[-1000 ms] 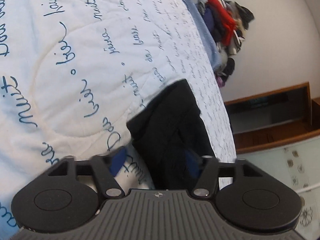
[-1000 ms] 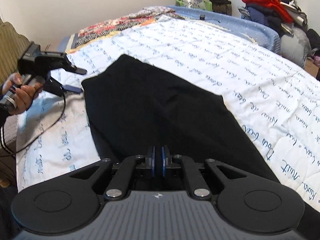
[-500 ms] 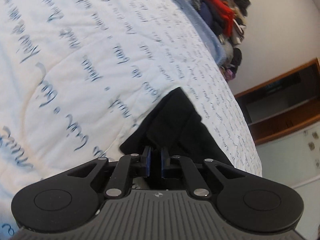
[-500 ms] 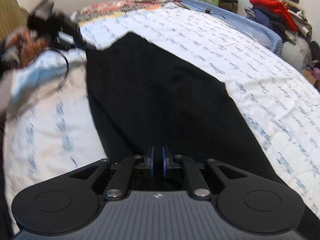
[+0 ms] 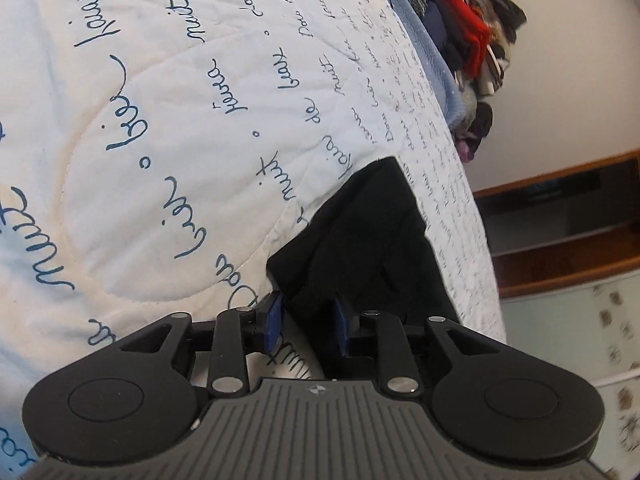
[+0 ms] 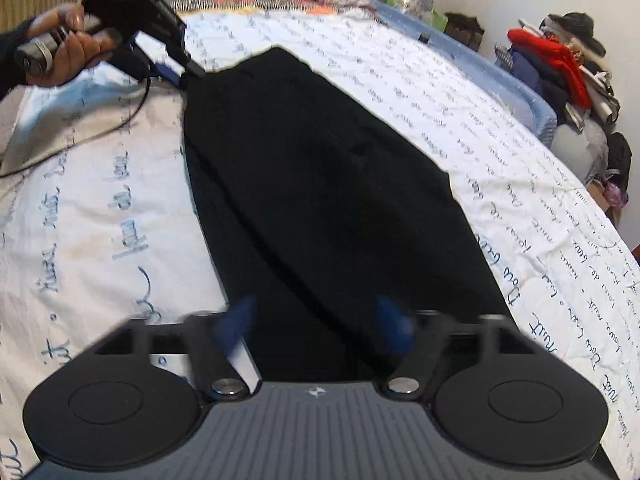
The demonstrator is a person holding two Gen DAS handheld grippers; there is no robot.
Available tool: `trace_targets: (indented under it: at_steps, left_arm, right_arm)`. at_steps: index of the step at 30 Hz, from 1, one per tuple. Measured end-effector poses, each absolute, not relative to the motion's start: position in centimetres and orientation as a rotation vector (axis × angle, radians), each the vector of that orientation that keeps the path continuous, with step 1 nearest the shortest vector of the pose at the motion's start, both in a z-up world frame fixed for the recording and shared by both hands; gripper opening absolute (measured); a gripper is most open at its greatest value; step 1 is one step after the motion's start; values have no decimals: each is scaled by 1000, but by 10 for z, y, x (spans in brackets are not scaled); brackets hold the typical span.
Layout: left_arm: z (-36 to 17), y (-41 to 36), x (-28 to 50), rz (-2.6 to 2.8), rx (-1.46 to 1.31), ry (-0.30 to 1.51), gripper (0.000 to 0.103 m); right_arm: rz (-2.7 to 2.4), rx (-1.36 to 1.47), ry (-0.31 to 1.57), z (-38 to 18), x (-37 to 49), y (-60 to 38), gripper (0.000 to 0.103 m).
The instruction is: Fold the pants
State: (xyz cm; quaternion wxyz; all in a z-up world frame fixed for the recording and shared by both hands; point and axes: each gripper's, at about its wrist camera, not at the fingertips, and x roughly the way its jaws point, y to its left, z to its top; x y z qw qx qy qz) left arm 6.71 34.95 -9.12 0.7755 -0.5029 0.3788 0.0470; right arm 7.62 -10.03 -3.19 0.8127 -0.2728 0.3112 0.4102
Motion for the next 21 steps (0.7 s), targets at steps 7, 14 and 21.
trace_targets:
  at_steps: [7, 14, 21]
  left_arm:
    - [-78, 347, 75, 94, -1085, 822, 36]
    - [-67, 342, 76, 120, -1023, 840, 11]
    - [-73, 344, 87, 104, -1049, 875, 31]
  right_arm:
    - [849, -550, 601, -18, 71, -103, 76]
    - [796, -573, 564, -19, 73, -107, 76]
    - [791, -578, 574, -20, 73, -111, 76]
